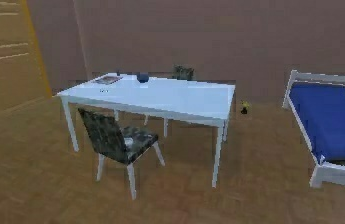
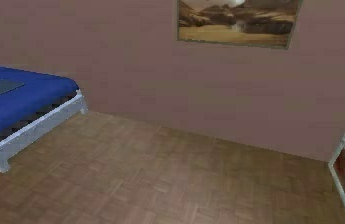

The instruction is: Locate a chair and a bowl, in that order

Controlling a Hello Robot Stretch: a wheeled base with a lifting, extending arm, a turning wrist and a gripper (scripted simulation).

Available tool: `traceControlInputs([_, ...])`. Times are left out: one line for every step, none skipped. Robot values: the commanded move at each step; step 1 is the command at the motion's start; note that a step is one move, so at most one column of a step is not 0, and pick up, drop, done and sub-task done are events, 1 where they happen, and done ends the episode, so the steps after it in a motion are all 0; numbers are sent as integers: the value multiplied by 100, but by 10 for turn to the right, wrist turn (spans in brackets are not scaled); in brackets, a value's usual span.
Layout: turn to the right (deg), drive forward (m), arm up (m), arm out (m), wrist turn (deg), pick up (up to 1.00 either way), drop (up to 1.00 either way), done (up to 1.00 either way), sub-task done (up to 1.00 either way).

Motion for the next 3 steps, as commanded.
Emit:
traceControlInputs([30,0,0,0,0,0,0,0,0])
traceControlInputs([0,50,0,0,0,0,0,0,0])
traceControlInputs([240,0,0,0,0,0,0,0,0])
